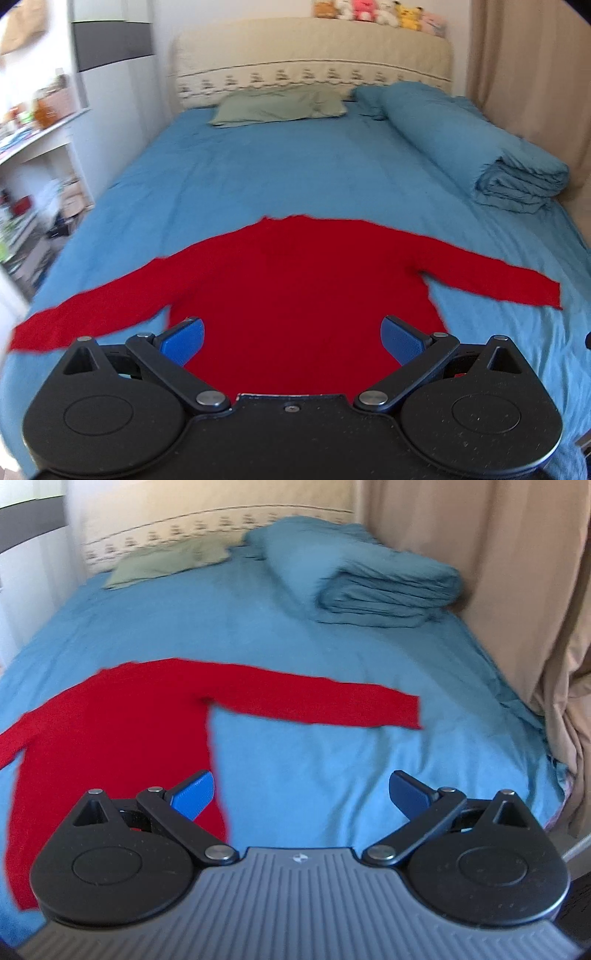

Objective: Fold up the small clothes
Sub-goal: 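Reach the right gripper to a sweater sleeve cuff and close on it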

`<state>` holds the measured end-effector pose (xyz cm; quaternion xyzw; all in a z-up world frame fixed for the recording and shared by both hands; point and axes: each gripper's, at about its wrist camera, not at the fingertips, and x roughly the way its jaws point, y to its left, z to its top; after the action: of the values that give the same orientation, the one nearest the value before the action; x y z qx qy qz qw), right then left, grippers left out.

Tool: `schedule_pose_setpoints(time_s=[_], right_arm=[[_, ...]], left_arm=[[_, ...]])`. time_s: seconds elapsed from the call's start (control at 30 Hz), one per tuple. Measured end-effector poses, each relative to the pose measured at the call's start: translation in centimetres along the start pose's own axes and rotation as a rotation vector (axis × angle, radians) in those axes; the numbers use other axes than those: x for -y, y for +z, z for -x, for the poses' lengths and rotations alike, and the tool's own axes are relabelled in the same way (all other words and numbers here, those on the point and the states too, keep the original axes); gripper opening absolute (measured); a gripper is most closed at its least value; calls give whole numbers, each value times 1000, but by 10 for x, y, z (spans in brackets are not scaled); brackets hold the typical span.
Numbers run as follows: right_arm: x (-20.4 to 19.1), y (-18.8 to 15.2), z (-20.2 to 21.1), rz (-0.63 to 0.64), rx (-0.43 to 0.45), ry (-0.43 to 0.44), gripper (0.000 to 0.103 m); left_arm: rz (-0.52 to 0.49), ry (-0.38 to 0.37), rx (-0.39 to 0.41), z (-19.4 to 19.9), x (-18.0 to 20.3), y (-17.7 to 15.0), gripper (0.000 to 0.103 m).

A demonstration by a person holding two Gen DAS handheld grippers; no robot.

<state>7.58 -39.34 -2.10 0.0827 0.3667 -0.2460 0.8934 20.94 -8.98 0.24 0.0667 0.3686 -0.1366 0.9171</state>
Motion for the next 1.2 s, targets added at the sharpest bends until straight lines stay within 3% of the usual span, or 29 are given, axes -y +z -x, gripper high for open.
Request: schedule_pose_setpoints(time_s=[0.13,0.37,0.53,0.63,0.83,0.93,1.1,1.2], right_arm=[[33,18,-60,-78,-32,-42,103],[95,27,-169,-245,-79,-112,103],[135,17,-242,-334,-71,-152,103],[152,11,-275,-372,-88,-154,103],[177,0,-311,-522,-77,-121,94],[178,0,-316,-539,-48,-125,86],[178,7,-324,-568,-15,-159,70],[174,13,-327,-552,-8,-174,46]], left_arm=[[9,-80,-31,-66,19,35,103],[-9,-141,-98,-191,63,77,103],[-56,-151,-143,-266,101,83,103],[-96,-110,-154,-302,118,80,102],[-33,-116,-228,-355,121,73,99],[-8,-134,-263,-371,120,67,99],[-50,-108,-239,-378,126,64,100],[-46,-104,-238,-381,124,64,100]])
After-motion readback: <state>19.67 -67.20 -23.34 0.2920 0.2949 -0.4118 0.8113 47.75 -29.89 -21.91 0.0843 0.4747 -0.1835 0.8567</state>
